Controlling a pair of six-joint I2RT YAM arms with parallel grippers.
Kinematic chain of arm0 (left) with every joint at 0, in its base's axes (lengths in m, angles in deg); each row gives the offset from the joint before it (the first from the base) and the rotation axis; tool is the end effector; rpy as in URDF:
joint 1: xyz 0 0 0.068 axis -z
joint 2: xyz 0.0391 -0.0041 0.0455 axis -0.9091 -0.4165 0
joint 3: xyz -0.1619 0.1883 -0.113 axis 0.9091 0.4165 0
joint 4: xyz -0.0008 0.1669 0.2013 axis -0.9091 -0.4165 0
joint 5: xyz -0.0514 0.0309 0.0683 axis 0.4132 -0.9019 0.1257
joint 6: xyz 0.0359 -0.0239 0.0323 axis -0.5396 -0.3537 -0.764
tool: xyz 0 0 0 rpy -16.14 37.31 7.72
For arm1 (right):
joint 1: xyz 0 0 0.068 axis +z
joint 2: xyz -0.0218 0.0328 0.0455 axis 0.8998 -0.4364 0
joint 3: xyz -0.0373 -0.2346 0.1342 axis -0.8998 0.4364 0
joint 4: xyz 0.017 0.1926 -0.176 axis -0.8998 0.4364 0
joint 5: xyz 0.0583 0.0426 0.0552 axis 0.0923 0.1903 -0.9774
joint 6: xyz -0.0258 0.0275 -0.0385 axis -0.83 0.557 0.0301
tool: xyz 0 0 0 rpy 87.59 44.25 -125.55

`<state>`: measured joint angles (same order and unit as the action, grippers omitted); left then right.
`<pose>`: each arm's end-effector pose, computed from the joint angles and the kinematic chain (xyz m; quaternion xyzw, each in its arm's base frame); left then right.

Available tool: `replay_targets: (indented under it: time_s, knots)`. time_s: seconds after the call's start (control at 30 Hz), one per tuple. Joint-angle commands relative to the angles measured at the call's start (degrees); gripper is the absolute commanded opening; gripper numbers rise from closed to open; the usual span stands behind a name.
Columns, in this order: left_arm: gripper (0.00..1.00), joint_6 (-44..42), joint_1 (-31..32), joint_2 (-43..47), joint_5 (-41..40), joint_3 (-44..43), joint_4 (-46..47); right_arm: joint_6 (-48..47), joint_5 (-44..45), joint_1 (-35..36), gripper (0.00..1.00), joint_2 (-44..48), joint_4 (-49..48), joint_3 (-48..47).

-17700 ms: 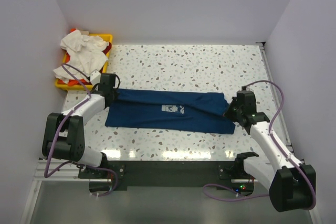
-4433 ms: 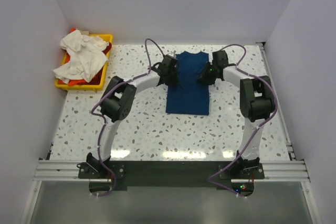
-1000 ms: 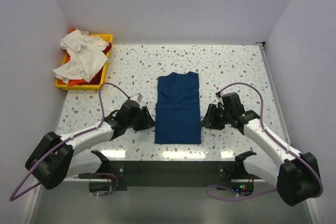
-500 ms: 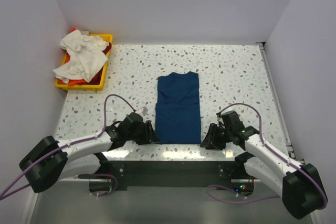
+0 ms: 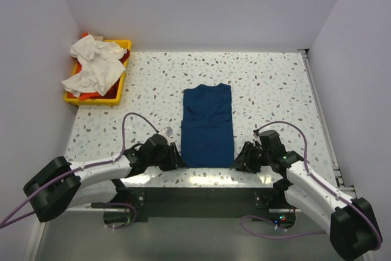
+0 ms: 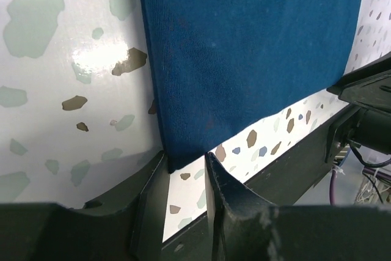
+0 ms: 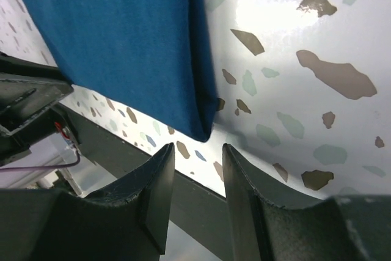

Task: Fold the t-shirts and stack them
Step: Fold the tshirt

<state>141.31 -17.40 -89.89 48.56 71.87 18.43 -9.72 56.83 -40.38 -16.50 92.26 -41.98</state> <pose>0.1229 -0.1447 0.1297 -0.0688 0.9226 -0.3440 0.1603 0.1226 0.0704 0.1390 0.1318 0.9230 0.3412 0.1197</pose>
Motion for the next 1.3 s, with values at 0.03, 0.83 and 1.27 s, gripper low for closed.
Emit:
replay_targets:
  time_s: [0.03,0.83,1.27]
  knots:
    - [0.33,1.1,1.0,-0.7,-0.8,1.2,-1.4,2.7,1.3,0.2,0.41,0.6,-3.0,1.2]
    - [0.00,-1.1,1.7,-1.3,-2.1,-3.2,-4.5,1.7,3.6,0.3,0.05,-3.6,-7.4,0.4]
    - [0.00,-7.9,-1.0,-0.7,-5.4,-21.4,-15.6,-4.4,5.0,0.3,0.00,-5.8,2.7,-17.6]
